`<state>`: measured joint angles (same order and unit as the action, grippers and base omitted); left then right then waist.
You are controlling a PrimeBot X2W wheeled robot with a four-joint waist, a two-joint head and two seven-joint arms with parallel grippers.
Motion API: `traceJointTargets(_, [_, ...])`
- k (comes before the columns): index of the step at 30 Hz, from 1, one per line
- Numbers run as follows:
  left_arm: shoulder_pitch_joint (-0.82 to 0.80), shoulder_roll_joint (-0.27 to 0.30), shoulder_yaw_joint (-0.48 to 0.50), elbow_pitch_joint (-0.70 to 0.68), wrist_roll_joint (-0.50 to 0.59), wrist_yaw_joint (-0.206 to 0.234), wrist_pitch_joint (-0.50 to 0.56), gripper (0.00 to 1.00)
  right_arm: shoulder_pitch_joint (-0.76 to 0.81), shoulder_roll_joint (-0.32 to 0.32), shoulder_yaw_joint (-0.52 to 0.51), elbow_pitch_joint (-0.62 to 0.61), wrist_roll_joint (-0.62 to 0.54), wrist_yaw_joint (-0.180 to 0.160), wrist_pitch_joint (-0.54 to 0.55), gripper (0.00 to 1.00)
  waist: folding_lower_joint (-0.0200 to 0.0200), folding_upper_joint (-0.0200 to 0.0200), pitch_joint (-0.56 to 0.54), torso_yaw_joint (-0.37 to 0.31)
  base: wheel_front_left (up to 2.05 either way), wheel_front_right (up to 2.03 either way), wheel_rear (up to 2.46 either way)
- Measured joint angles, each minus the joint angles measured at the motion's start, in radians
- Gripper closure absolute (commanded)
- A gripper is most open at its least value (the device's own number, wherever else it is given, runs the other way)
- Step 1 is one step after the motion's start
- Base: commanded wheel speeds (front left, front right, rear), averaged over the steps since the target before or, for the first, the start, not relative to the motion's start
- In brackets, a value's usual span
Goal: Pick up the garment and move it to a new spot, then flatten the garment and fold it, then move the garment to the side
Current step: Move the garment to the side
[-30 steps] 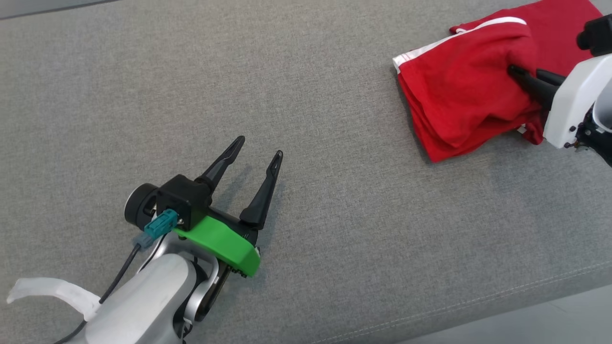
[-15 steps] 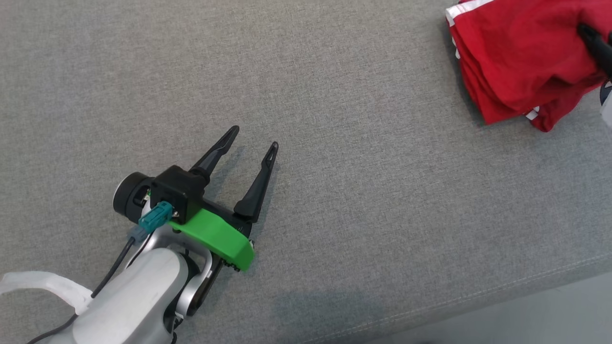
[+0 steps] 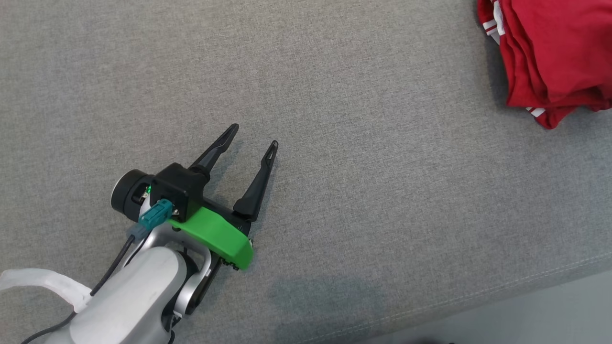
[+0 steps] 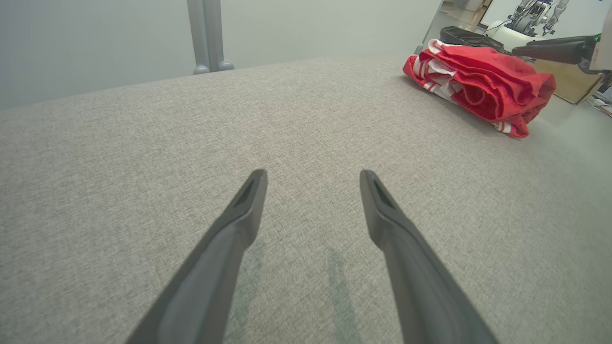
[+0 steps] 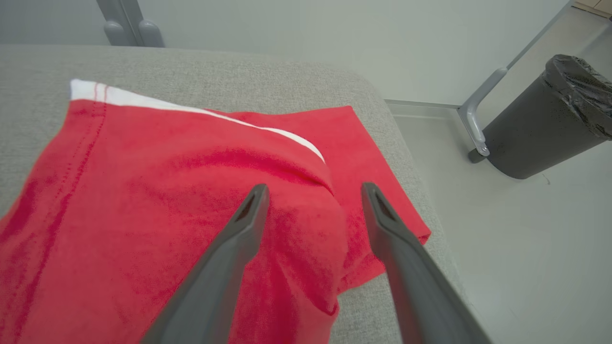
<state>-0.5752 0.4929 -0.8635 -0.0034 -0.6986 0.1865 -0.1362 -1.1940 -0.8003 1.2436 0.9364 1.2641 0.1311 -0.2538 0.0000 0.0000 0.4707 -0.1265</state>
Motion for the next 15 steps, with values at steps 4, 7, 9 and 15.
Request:
traceJointTargets(4, [-0.001,-0.004,-0.005,0.005,0.000,0.000,-0.002,0.00,-0.001,0.028,-0.019,0.104,-0.016,0.000,-0.005,0.00,0.0000,0.0001,-0.010,0.002,0.00,0.00,0.00])
traceJointTargets(7, [0.001,-0.008,-0.005,0.013,-0.005,0.000,-0.014,0.00,-0.001,0.042,-0.046,0.148,-0.023,0.000,-0.007,0.00,0.0000,0.0000,-0.028,0.005,0.00,0.00,0.00])
traceJointTargets(9, [0.006,-0.011,-0.004,0.020,-0.012,0.000,-0.023,0.00,0.000,0.049,-0.068,0.152,-0.035,0.000,-0.008,0.00,0.0000,0.0000,-0.043,0.005,0.00,0.00,0.00])
traceJointTargets(15, [0.031,-0.016,0.010,0.040,-0.030,0.000,-0.057,0.00,0.015,0.058,-0.148,0.085,-0.098,0.000,-0.008,0.00,0.0000,0.0000,-0.104,0.004,0.00,0.00,0.00])
